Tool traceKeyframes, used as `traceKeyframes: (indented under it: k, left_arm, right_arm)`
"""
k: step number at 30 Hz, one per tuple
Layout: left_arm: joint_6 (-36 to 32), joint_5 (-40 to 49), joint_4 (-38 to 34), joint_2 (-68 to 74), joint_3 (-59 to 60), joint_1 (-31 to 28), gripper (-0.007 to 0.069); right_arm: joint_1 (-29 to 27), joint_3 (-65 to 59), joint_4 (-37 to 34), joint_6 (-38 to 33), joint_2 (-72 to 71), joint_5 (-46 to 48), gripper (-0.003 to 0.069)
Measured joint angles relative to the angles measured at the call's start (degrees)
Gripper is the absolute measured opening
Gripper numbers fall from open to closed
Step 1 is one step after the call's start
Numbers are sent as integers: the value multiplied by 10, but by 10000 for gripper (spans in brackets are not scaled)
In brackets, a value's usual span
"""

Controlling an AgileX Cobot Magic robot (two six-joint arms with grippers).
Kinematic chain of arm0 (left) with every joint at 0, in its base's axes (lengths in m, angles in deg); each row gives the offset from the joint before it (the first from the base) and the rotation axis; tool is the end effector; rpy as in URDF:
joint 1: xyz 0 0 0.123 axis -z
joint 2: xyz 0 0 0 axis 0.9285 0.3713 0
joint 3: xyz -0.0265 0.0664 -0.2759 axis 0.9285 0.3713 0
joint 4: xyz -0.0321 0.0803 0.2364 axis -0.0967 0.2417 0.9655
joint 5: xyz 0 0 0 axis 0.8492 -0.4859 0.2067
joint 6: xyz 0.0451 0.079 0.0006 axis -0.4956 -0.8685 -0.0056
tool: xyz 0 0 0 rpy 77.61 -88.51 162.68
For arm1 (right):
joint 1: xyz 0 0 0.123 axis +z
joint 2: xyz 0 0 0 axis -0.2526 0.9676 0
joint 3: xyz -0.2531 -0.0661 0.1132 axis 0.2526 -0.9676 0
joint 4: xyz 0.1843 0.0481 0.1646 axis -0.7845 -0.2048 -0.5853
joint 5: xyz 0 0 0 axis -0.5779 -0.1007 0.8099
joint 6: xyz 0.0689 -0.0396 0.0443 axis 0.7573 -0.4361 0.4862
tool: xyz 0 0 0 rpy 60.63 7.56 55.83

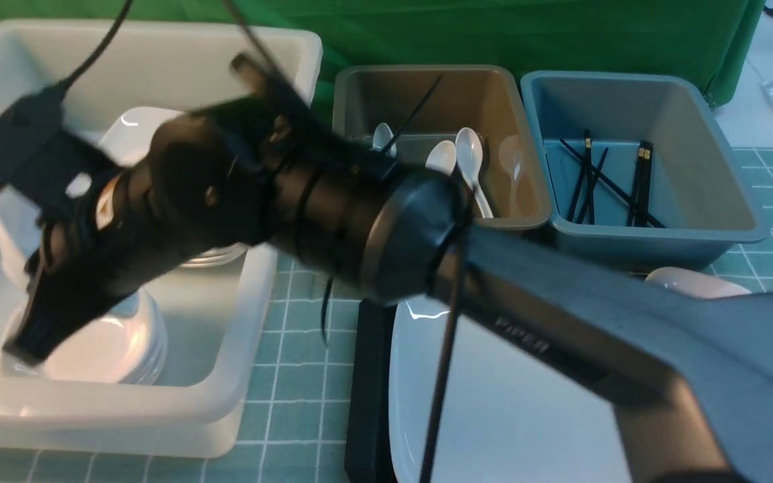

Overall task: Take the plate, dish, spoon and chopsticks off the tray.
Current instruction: Use the right arm to put the small plate into the large storage box on the left

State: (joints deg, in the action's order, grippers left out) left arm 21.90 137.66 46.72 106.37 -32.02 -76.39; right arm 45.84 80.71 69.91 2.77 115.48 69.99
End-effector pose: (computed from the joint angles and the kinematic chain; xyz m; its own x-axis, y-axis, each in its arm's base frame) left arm 0.0416 -0.0018 0.3760 -0.4096 -0.3123 -0.8571 -0.1748 0.9490 -0.2623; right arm 0.2550 0.4795 0.2922 -0.0280 -0.5057 -0.8623 -0.9583 0.2589 -0.1208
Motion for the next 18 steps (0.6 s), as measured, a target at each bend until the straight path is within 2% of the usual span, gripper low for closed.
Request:
traceKeyframes:
  k: [7,8,9,10,14,16,18]
  left_arm:
    - [6,9,5,0,0,0,11]
    - [6,9,5,0,0,-1,11]
    - [6,9,5,0,0,-1,11]
    - [6,9,6,0,0,-1,11]
    - [6,10,6,0,0,-1,11]
    - [6,10,6,0,0,-1,11]
    - [6,10,6,0,0,-1,11]
  right_arm:
    - [5,0,0,-16,30,-20,89]
    - [5,0,0,-16,34,-22,148]
    - [5,0,0,-16,33,-22,156]
    - [5,1,0,-17,34,-23,232]
    - [5,2,0,-14,33,-12,421]
    - [5,2,1,-11,26,17,495]
    - [5,2,15,-2,6,55,528]
